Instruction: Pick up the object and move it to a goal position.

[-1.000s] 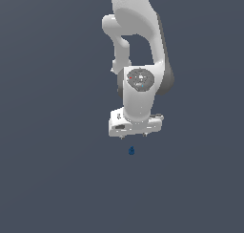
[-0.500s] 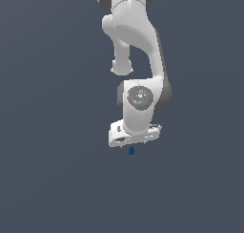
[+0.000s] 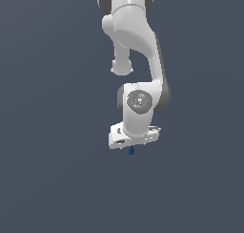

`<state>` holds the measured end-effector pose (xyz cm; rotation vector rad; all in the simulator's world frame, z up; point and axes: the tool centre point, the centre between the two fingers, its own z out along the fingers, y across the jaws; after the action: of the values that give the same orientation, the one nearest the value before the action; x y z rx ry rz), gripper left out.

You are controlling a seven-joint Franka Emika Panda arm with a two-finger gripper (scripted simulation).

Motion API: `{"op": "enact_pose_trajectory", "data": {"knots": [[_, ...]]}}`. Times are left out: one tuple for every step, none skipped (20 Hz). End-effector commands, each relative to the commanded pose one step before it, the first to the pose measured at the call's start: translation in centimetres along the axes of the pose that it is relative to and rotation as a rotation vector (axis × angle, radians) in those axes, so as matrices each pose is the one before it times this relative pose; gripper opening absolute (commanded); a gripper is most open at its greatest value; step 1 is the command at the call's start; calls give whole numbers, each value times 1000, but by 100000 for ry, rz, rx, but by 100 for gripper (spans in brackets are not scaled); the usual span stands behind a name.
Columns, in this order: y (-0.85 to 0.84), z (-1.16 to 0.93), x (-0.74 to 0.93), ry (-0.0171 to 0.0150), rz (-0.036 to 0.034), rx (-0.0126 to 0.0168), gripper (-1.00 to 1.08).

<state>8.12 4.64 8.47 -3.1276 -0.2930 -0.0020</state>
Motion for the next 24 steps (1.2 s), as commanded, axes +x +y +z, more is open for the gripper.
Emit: {"op": "enact_pose_trajectory", "data": {"knots": [[-22, 1138, -65, -148, -69, 7, 100], [18, 604, -15, 0, 0, 0, 100], [-15, 626, -14, 6, -48, -8, 100], [16, 547, -15, 0, 0, 0, 100], [-20, 452, -5, 6, -48, -8, 100], [11, 367, -1, 0, 0, 0, 100], [9, 277, 8, 0, 0, 0, 100], [-25, 181, 22, 7, -47, -9, 100], [6, 97, 30, 0, 0, 0, 100], [4, 7, 42, 0, 0, 0, 100], [2, -58, 41, 0, 0, 0, 100], [0, -28, 14, 0, 0, 0, 100], [0, 0, 0, 0, 0, 0, -100], [0, 0, 0, 0, 0, 0, -100], [0, 0, 0, 0, 0, 0, -100], [0, 0, 0, 0, 0, 0, -100], [0, 0, 0, 0, 0, 0, -100], [0, 0, 0, 0, 0, 0, -100], [0, 0, 0, 0, 0, 0, -100], [0, 0, 0, 0, 0, 0, -100], [0, 0, 0, 0, 0, 0, -100], [0, 0, 0, 0, 0, 0, -100], [1, -2, -3, 0, 0, 0, -100], [0, -15, -11, 0, 0, 0, -100]]}}
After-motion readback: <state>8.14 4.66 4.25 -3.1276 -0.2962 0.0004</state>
